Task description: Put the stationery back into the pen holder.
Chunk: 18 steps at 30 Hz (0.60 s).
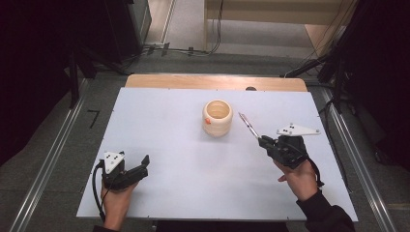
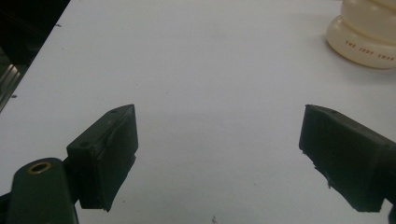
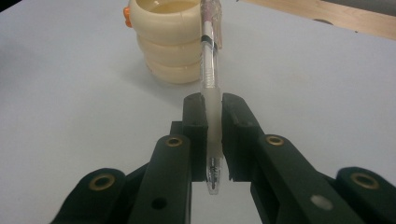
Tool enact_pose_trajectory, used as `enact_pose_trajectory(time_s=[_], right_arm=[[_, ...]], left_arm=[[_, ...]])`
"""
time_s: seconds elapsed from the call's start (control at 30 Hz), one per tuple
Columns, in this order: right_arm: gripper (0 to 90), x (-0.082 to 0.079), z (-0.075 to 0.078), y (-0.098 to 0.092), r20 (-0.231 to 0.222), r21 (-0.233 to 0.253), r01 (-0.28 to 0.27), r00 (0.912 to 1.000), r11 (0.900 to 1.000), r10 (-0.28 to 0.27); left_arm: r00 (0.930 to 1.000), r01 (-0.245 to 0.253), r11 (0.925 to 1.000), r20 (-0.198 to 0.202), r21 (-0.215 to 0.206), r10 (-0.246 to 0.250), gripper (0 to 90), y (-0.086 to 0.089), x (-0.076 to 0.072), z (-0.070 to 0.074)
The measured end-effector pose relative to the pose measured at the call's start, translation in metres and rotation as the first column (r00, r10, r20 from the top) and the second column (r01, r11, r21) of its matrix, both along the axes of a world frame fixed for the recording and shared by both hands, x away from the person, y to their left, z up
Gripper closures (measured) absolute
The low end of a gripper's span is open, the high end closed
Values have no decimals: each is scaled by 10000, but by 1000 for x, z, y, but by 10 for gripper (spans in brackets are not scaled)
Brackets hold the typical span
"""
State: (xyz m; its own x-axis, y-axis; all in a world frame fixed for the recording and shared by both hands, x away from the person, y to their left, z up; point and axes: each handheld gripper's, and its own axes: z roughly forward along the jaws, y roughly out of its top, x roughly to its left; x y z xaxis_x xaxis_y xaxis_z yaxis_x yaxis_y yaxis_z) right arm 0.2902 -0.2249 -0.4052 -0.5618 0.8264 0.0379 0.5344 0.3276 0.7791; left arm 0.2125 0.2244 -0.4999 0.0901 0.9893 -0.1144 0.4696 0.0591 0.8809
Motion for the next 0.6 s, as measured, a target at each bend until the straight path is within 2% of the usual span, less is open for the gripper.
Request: enact_pose_trajectory(time_s=[0.6], right_arm=[[789,19,5,21,-188,-170,-474,9987,9987,470]], left_arm=[[10000,10,10000,-22,14,-10,126,1,0,0]])
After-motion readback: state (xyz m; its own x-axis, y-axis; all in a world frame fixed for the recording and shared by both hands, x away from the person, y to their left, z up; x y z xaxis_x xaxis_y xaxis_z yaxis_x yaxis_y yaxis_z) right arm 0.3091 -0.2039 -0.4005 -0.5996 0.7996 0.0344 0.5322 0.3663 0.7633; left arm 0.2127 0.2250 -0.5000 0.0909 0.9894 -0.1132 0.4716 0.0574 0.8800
